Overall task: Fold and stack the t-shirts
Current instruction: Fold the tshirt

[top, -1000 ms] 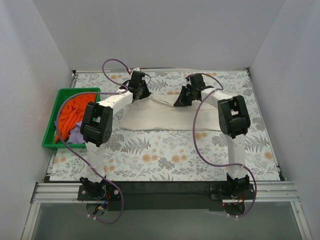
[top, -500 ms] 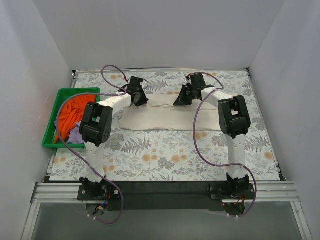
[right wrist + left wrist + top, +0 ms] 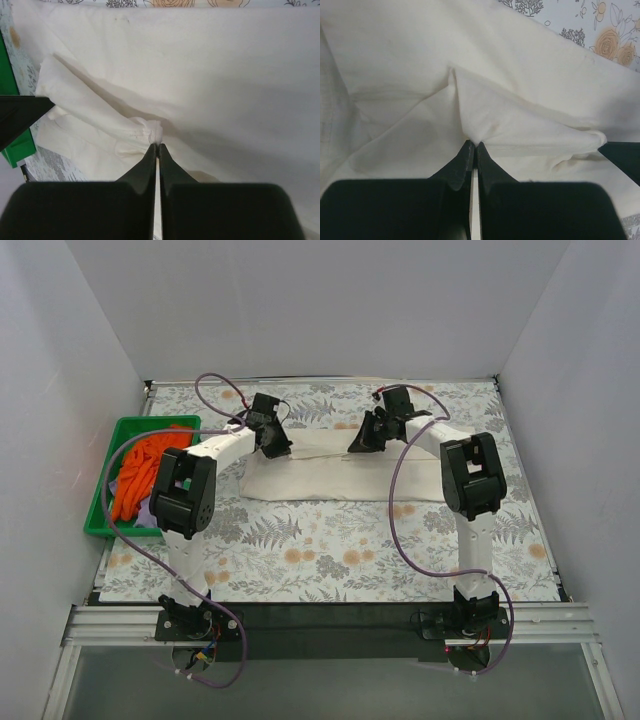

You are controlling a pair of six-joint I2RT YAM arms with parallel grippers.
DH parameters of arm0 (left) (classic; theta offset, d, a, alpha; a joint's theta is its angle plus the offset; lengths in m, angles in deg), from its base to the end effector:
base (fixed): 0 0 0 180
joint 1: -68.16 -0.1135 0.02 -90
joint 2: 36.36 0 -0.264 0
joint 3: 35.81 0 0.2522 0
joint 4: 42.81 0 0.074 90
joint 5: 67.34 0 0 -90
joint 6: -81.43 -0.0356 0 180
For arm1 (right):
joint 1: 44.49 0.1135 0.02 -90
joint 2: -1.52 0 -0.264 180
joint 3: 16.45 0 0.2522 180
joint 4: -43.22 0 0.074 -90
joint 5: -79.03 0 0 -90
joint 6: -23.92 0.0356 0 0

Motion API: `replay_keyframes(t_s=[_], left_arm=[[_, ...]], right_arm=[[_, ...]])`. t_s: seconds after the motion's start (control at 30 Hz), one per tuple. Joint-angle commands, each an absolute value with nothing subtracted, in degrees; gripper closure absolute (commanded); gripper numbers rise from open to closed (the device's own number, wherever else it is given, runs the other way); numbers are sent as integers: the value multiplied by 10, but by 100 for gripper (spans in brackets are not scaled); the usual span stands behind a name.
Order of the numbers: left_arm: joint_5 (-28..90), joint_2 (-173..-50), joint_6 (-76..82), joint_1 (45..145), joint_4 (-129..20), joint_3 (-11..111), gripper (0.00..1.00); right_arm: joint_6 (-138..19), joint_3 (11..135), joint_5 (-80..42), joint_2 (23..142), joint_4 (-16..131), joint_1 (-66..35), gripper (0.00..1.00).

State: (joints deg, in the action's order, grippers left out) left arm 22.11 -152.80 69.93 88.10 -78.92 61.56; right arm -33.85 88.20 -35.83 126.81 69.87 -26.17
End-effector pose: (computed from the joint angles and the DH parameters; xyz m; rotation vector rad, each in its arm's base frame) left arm 0.4123 -0.1492 0.1775 -1.3088 2.3259 -0.6253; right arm 0.4516 0.1653 0.1620 0.0887 2.5021 0.9136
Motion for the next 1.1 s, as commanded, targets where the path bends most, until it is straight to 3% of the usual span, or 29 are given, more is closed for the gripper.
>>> replay_keyframes(t_s=[0.0, 0.4, 0.8, 0.9, 0.93, 1.0, 1.07], left_arm=[[226, -1476, 700, 876, -810, 626, 100], [260, -1482, 699, 867, -872, 670, 100], [259, -1510, 695, 866, -862, 618, 100], [257, -1515, 690, 866, -851, 614, 94], [255, -1512, 687, 866, -848, 614, 92], [250, -1497, 683, 866, -844, 615, 80], [246, -1482, 677, 866, -846, 621, 64]], right_arm=[[-353, 877, -363, 1228, 704, -267, 96], [-362, 874, -358, 1214, 741, -267, 96], [-373, 863, -367, 1247, 750, -263, 95], [-380, 871, -369, 1252, 752, -262, 84], [-381, 874, -365, 1247, 751, -263, 76], [-389, 877, -356, 1230, 752, -262, 64], [-395, 879, -351, 1217, 753, -262, 58]])
